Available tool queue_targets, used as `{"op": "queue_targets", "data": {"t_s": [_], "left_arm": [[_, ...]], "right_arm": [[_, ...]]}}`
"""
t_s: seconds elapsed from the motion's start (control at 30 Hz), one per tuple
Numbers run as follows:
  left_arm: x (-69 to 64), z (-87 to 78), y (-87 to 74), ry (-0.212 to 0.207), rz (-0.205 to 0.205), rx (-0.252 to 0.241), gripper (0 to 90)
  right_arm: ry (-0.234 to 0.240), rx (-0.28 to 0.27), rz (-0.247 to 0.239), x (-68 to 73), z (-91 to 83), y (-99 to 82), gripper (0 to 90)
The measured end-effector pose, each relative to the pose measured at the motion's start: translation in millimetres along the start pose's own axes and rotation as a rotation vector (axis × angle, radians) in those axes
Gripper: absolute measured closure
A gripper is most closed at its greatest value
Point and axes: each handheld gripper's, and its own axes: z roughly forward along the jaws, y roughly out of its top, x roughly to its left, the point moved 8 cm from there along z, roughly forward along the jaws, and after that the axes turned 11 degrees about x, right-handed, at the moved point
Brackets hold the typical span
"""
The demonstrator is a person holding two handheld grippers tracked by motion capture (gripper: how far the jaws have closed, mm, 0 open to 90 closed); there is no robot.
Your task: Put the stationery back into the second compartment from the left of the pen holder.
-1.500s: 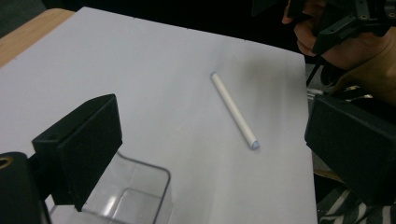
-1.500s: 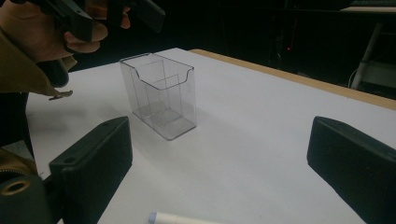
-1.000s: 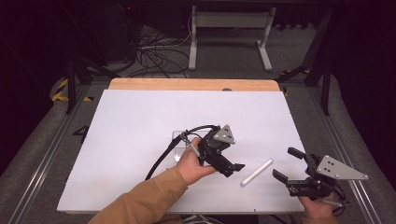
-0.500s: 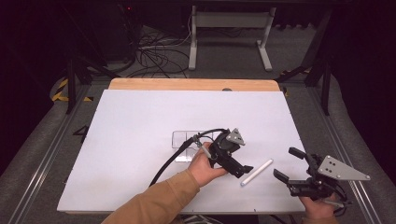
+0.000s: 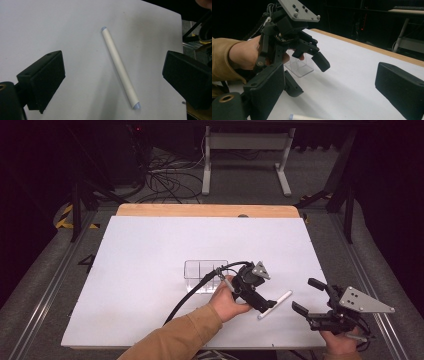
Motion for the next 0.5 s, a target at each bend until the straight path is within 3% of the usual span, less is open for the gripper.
{"op": "queue_targets", "data": {"t_s": [0.3,0.5], "left_arm": [[-2.6,8.0,1.3,0.015,-0.012,0.025,7.7],[-5.7,17.6,3.9,0.000,-0.030,0.048,13.3]], "right_arm": [[0.002,-0.004,-0.001,0.3,-0.5,0.6,9.7],[0.004,-0.006,-0.001,0.4,-0.7,0.8,9.8]]}}
